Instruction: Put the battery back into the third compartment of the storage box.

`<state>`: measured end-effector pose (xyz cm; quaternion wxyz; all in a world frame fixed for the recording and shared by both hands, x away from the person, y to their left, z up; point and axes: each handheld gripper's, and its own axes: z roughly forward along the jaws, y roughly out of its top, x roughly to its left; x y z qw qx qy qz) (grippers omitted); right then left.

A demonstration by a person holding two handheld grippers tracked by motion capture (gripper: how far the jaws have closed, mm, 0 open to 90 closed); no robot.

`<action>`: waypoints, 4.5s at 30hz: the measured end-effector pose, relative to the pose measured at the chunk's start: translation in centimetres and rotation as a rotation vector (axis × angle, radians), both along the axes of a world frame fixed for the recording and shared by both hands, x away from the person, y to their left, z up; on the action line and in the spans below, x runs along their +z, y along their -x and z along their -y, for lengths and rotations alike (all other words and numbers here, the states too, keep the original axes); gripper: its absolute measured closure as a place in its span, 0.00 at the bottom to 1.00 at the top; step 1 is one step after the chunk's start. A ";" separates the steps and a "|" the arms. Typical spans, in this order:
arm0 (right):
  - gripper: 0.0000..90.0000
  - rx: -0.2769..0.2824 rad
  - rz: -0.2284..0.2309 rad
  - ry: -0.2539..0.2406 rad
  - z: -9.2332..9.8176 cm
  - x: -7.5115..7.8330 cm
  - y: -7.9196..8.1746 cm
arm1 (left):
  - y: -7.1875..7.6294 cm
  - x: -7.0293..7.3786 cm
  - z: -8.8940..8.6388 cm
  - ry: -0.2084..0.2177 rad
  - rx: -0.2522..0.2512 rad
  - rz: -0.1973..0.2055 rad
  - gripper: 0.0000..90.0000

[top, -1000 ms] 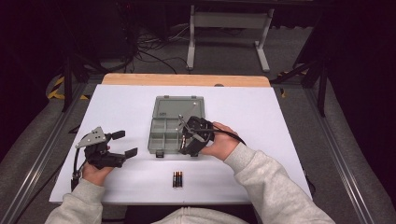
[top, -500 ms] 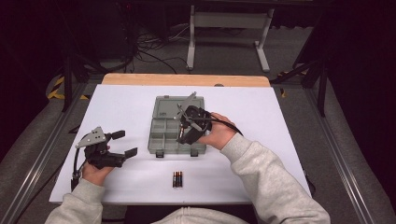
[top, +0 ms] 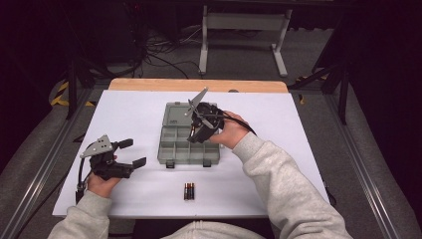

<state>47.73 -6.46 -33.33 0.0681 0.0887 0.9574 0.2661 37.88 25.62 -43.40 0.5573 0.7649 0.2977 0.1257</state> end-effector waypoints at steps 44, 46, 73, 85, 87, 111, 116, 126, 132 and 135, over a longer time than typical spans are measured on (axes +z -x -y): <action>0.45 -0.076 -0.031 0.032 0.0 -4.0 -5.8 | 0.0 0.0 -0.1 0.007 0.007 0.006 0.09; 0.45 -0.076 -0.038 0.035 0.1 -4.3 -5.9 | 0.0 0.0 -0.1 0.007 0.008 0.006 0.09; 0.58 -0.053 -0.072 0.047 0.4 -5.8 -5.6 | 0.0 -0.1 -0.1 0.006 0.009 0.004 0.09; 0.55 -0.058 -0.066 0.027 0.6 -5.5 -5.6 | 0.0 -0.1 -0.1 0.006 0.009 0.001 0.09; 0.52 -0.058 -0.061 0.016 0.7 -5.2 -5.5 | 0.0 -0.1 -0.1 0.007 0.009 0.002 0.09; 0.13 0.033 0.007 -0.055 1.5 -1.7 1.9 | -0.1 -0.1 -0.2 -0.007 0.010 0.006 0.08; 0.12 0.041 0.002 -0.058 1.5 -1.8 2.9 | 0.0 -0.1 -0.2 -0.002 0.008 0.004 0.08; 0.11 0.063 -0.001 -0.062 1.3 -2.0 4.6 | 0.0 -0.1 -0.2 0.000 0.011 0.001 0.08; 0.12 0.088 -0.011 -0.041 0.9 -2.6 5.9 | 0.0 -0.1 -0.2 -0.003 0.011 0.004 0.08; 0.12 0.094 -0.021 -0.028 0.8 -3.1 6.5 | 0.0 -0.1 -0.1 0.000 0.011 0.001 0.08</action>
